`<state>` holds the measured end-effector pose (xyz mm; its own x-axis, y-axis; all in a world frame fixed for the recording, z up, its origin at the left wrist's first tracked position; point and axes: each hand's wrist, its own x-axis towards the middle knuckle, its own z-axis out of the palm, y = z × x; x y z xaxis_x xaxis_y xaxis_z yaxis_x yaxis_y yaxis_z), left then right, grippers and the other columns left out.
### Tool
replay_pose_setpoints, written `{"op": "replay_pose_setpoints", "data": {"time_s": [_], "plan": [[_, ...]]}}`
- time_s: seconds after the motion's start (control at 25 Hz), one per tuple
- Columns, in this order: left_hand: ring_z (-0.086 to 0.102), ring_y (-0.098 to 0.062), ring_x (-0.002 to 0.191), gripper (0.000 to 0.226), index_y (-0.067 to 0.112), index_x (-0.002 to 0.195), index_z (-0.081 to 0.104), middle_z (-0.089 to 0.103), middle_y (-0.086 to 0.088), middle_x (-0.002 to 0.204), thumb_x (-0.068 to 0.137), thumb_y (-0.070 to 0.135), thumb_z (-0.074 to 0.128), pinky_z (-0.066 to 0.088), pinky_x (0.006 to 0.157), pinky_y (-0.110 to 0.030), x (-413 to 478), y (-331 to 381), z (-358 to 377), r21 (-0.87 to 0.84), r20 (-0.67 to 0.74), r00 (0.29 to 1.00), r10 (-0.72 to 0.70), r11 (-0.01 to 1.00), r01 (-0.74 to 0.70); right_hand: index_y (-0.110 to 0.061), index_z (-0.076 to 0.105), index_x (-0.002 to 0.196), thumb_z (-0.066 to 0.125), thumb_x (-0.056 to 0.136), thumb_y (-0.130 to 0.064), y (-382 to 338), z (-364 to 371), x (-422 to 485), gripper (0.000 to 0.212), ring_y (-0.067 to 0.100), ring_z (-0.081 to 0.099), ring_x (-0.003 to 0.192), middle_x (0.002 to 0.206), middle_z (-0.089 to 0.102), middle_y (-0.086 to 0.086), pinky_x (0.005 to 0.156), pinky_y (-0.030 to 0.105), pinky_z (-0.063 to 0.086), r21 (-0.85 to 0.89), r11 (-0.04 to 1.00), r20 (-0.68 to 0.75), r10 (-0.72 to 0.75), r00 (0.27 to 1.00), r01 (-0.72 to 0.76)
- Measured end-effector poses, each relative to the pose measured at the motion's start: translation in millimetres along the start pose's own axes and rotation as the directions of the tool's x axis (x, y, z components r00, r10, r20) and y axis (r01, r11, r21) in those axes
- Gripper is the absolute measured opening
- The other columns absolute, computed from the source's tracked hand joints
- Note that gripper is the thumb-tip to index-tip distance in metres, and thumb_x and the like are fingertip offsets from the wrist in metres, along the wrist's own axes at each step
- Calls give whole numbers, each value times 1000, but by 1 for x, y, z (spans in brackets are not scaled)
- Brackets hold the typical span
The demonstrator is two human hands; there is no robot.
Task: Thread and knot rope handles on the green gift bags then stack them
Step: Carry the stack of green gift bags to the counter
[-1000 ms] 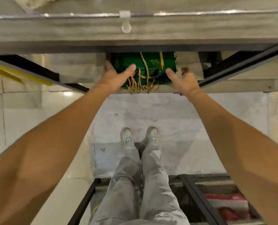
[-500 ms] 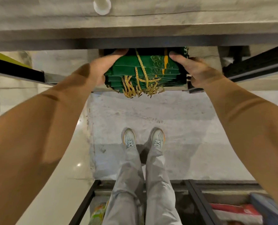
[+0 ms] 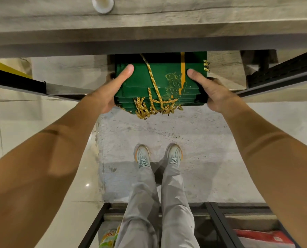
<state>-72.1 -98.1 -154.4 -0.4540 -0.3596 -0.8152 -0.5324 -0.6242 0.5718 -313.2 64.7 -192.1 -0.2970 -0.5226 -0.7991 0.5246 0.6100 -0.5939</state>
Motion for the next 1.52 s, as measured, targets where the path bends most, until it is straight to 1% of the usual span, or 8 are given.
{"op": "replay_pose_setpoints", "data": {"time_s": [0.2,0.36,0.48,0.8,1.0,1.08,1.24,1.52], "plan": [[59,-10,126,104,34,148,41,62,11,136,60,71,82,36,116,-41,-13,-53,-3,-45,-48,998,-45,998,43,-17,62,131,94,58,-46,46,-4,-27,84,17,74,105,116,76,-1,98,42,57,32,999,-28,20,999,-20],[62,-12,122,121,34,155,27,58,6,142,55,67,87,56,94,-30,-11,-63,-8,-112,-2,998,-56,992,56,-20,49,143,91,64,-40,55,-9,-32,92,21,72,110,125,72,1,96,47,58,83,996,9,9,1000,-10],[52,-18,134,129,44,156,17,47,3,153,52,70,89,37,116,-48,-1,-51,-21,-68,18,985,-170,983,171,-30,38,150,91,62,-45,45,-17,-29,103,18,69,116,131,69,-4,101,46,55,41,998,74,40,996,-43],[45,-20,140,121,37,144,49,50,5,151,39,86,80,30,117,-55,25,3,-1,-4,-75,985,-154,988,154,-32,67,124,80,57,-76,14,-15,-15,81,21,71,111,118,75,-2,96,44,56,2,986,61,168,984,-168],[70,-20,110,80,34,124,66,73,0,120,61,83,72,52,99,-46,25,0,16,-78,-137,983,-125,990,115,-35,58,137,82,32,-89,13,-2,14,120,22,61,125,138,63,-3,109,50,47,-74,977,-80,192,978,-198],[74,-20,99,67,30,119,69,77,0,108,70,77,70,57,91,-42,29,-3,14,-96,-146,982,-124,989,111,-33,55,137,82,31,-89,18,-4,22,123,21,59,122,135,62,-4,100,44,52,-106,978,-113,165,980,-177],[71,-21,108,104,27,134,59,72,-1,122,47,79,83,54,98,-45,24,-20,7,-108,-158,970,-183,980,167,-31,53,137,82,29,-89,27,-11,19,126,22,63,117,130,65,-4,98,46,52,-200,960,-147,169,975,-196],[75,-22,97,55,16,120,67,76,-7,109,82,56,72,60,80,-35,-24,-68,6,-244,-124,962,-244,947,209,-27,65,127,95,41,-66,48,-9,-18,99,17,73,105,115,76,-7,98,45,56,-207,971,-81,102,992,-117]]}}
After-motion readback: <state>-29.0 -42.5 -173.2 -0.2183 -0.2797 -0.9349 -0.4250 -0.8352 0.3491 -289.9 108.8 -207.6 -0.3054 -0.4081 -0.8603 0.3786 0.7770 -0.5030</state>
